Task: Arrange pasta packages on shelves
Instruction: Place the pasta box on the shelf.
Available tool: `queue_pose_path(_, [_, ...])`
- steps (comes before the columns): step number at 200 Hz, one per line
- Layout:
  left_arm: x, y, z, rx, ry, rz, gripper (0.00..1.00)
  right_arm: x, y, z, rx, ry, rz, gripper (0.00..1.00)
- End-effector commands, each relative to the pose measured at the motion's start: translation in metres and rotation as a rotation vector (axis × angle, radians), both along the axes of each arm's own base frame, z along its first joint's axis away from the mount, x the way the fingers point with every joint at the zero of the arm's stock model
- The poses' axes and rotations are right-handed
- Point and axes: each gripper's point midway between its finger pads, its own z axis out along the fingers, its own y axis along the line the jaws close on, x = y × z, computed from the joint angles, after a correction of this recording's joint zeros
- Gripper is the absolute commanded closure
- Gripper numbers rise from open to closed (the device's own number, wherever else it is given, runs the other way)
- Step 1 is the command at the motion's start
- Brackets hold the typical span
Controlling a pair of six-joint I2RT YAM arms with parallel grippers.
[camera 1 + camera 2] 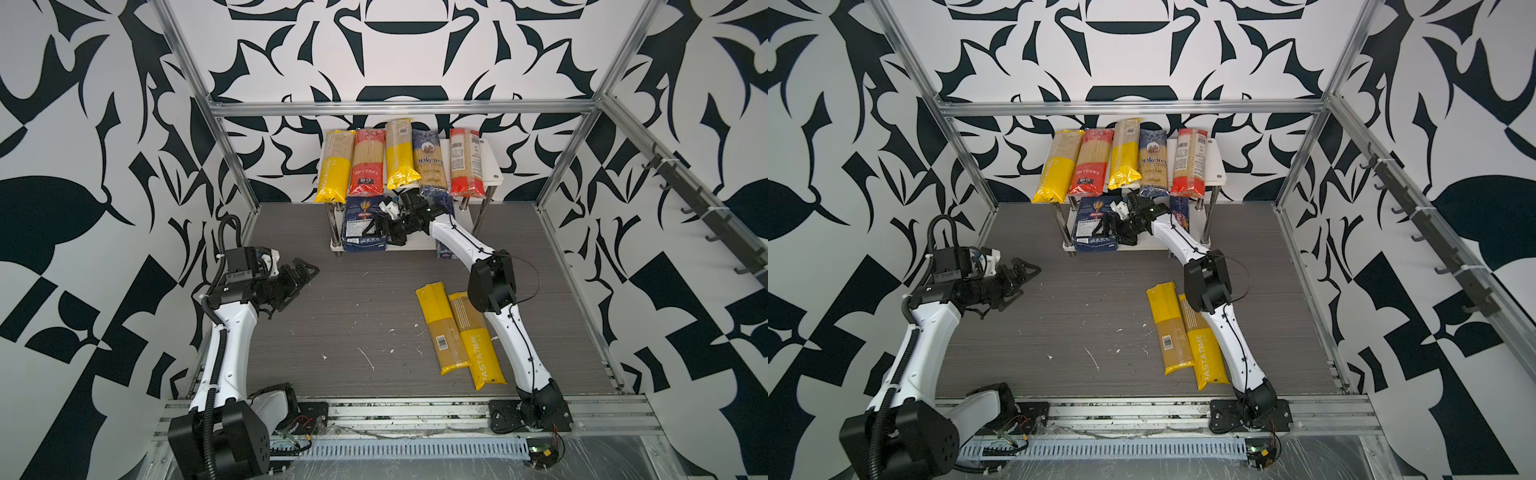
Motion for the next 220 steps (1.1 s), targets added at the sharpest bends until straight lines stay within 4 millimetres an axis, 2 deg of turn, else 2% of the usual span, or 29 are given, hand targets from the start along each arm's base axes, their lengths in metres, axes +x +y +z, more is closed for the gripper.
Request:
queue_pose_path(1, [-0.002,-0.003,0.008,-0.006,-0.048,-0.023,0.0,-0.006,-0.005,0.06,0.005,-0.119,-0.006,0.0])
queue_pose_path(59, [-0.003,-0.011,0.016,-0.065,-0.082,-0.035,0.01,-0.018,-0.012,0.066,0.004,-0.12,-0.026,0.0])
queue_pose_path(98, [-0.006,-0.013,0.018,-0.08,-0.087,-0.036,0.0,-0.025,0.008,0.068,-0.016,-0.129,0.011,0.0])
queue_pose_path(118, [-0.008,-0.013,0.02,-0.082,-0.092,-0.033,0.01,-0.023,0.008,0.066,-0.048,-0.13,-0.01,0.0])
queue_pose_path(176, [-0.012,-0.013,0.021,-0.073,-0.105,-0.025,0.01,-0.015,-0.016,0.045,-0.146,-0.12,-0.111,0.0])
queue_pose_path(220, [-0.009,-0.013,0.022,-0.076,-0.102,-0.026,0.01,-0.001,-0.011,0.045,-0.137,-0.126,-0.122,0.0])
